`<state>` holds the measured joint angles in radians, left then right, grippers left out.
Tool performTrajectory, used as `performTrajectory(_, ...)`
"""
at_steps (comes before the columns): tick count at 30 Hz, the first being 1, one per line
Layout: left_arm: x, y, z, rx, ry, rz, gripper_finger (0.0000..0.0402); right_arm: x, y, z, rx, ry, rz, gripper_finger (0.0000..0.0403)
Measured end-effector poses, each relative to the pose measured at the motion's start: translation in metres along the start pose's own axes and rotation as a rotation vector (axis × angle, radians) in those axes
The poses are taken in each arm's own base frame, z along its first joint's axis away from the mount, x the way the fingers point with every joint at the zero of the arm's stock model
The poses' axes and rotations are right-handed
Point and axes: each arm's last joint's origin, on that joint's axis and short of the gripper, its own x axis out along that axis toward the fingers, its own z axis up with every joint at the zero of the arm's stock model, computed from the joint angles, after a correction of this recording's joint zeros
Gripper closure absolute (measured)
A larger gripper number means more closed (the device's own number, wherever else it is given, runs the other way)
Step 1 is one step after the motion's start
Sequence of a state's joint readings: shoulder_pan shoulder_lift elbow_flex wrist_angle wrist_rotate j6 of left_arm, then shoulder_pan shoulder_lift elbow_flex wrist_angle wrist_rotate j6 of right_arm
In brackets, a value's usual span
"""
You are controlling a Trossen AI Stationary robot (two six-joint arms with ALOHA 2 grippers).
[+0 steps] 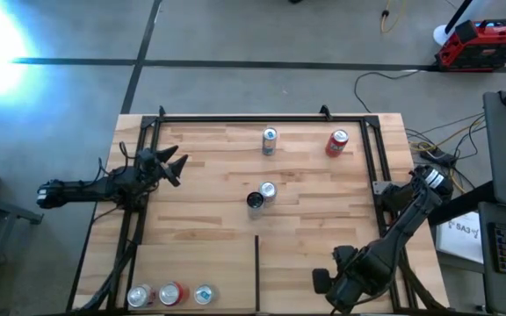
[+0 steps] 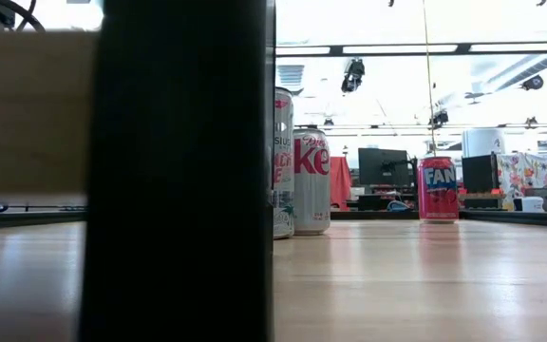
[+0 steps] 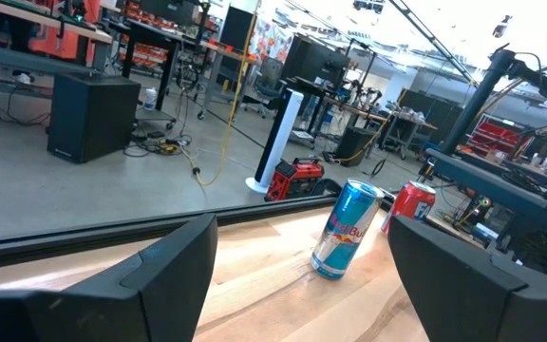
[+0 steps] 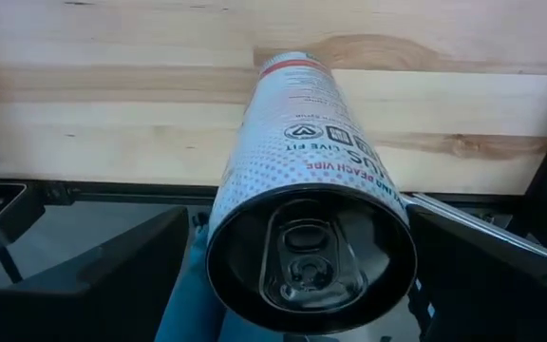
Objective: Place canned beverage on shelf
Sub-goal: Move the bottom white pink soda can to the center of the table
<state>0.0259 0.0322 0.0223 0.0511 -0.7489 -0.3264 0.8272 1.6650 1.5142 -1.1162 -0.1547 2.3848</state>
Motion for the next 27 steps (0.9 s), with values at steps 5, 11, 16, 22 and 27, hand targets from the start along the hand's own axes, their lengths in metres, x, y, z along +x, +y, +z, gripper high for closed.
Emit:
performTrajectory(5, 0.0, 0.0, 0.0, 0.0, 0.0, 0.0, 0.0107, 0.001, 0.0, 0.001, 0.0, -0.017, 0.016, 0.0087)
performTrajectory(11, 0.0, 0.0, 0.0, 0.0, 0.0, 0.0, 0.0107, 0.005, 0.004, -0.001, -0.004, -0.006, 0.035, 0.0162)
performTrajectory(16, 0.0, 0.0, 0.0, 0.0, 0.0, 0.0, 0.0107, 0.004, 0.004, -0.001, -0.014, -0.017, 0.044, 0.0162)
performTrajectory(22, 0.0, 0.0, 0.0, 0.0, 0.001, 0.0, 0.0107, -0.005, 0.008, 0.017, -0.038, -0.077, 0.036, 0.0162)
performTrajectory(27, 0.0, 0.0, 0.0, 0.0, 0.0, 0.0, 0.0107, -0.013, 0.02, 0.04, -0.065, -0.117, 0.006, 0.0162)
